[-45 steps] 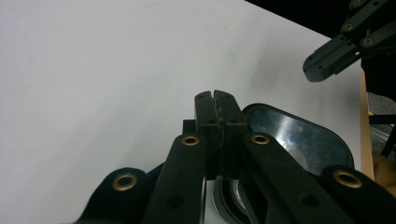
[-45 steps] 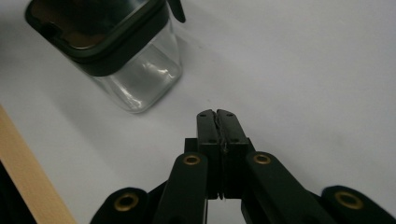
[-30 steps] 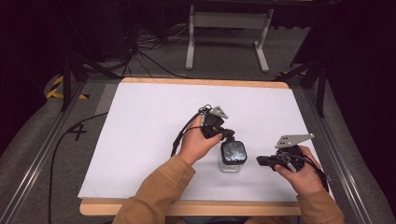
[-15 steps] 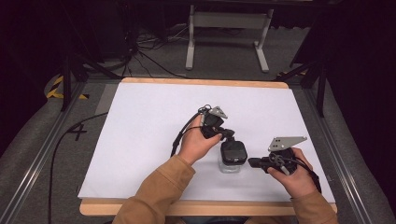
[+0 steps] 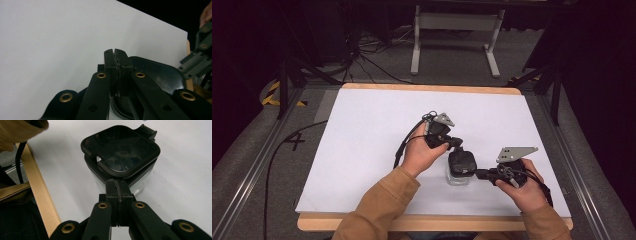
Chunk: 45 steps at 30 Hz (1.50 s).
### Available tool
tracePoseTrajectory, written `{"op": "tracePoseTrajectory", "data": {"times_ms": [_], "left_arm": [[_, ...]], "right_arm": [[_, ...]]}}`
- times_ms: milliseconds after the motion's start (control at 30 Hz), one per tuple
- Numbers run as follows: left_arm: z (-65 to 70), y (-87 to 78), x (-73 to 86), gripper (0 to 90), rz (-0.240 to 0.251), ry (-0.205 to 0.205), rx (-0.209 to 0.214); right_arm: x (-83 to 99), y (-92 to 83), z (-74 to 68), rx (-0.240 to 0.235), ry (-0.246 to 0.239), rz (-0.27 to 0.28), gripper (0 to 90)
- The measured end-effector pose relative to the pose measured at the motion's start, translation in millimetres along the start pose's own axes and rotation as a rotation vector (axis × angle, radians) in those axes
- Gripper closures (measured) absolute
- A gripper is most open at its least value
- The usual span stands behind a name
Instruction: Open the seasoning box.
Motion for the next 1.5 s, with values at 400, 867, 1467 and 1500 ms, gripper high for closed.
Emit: {"op": "tracePoseTrajectory", "data": {"times_ms": [400, 867, 1467, 1500], "left_arm": [[39.4, -38.9, 10.4, 89.8, -0.149, 0.06, 0.068], [61.9, -29.4, 32.9, 89.6, -0.31, 0.082, 0.134], [39.6, -21.9, 12.3, 89.8, -0.167, 0.09, -0.001], [39.6, -21.9, 12.3, 89.8, -0.167, 0.09, -0.001]], "right_arm": [[-16.4, -5.2, 0.9, 0.011, -0.027, 0.061, 90.0], [-34.3, -10.1, 2.9, 0.036, -0.041, 0.16, 90.0], [-24.3, -2.1, -1.5, 0.028, -0.031, 0.13, 90.0], [-24.3, -2.1, -1.5, 0.028, -0.031, 0.13, 90.0]]}}
Point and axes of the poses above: each handheld gripper's, and its own axes: y roughly forward along the jaws, x roughly out of its underside, z roughly to its right, the point moved 10 cm from there along y, roughly forward along the jaws, and after that the axes turned 1 degree about x, right-handed, at the moved point
